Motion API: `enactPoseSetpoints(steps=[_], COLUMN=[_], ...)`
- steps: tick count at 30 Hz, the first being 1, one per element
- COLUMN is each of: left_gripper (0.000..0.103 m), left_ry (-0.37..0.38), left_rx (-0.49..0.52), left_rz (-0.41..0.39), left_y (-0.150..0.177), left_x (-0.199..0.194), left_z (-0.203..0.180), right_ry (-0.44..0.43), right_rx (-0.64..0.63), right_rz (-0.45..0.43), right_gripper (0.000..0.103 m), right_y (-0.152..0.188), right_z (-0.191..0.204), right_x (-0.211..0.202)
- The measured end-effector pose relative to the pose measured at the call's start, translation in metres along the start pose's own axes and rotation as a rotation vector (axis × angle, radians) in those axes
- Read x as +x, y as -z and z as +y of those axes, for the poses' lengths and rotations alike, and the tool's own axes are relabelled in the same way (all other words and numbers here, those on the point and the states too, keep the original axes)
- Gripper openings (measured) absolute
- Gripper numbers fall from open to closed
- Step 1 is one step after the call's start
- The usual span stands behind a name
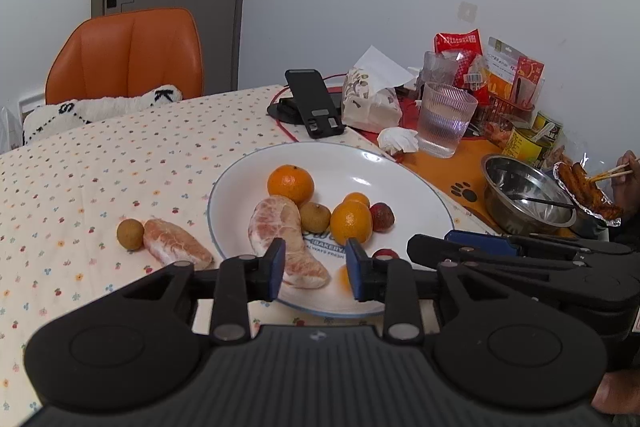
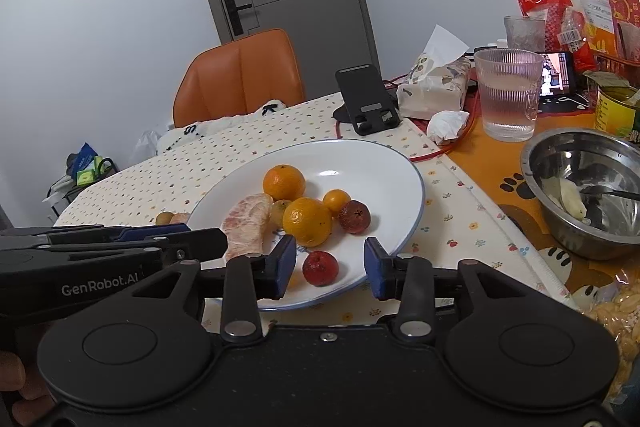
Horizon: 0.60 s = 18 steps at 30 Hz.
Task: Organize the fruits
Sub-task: 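Carry the tangerine onto the plate and open the left gripper while the right releases the plum there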
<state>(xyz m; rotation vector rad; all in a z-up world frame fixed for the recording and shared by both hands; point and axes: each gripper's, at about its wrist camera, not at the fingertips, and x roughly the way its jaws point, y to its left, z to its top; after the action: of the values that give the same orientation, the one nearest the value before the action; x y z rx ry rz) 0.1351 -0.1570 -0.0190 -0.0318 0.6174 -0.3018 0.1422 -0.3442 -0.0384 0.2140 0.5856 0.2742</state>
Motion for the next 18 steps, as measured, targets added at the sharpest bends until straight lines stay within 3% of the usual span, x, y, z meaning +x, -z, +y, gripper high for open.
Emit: enactPoseSetpoints(steps=[10,14,18], left_gripper=[0.051,0.065,0.073], left_ry=[-0.049,-0.075,-0.101], left_rx=[-0.031,-0.054,-0.070], left_rz=[0.000,0.003,-0.003], left_y=[0.006,0.007,0.008], left_x=[-0.013,-0.018,-0.024], left_z=[0.019,0.030,0.042], right_ry=[-0.022,-0.030,-0.037], right_rx=[-0.001,-0.006,-0.008], right_rz=[0.001,0.002,-0.001], right_gripper=[0.044,0.047,0.052], right_y=[0.001,0.000,0.000], right_z=[0.011,0.018,0.026], right_x=[0.002,0.002,0.002])
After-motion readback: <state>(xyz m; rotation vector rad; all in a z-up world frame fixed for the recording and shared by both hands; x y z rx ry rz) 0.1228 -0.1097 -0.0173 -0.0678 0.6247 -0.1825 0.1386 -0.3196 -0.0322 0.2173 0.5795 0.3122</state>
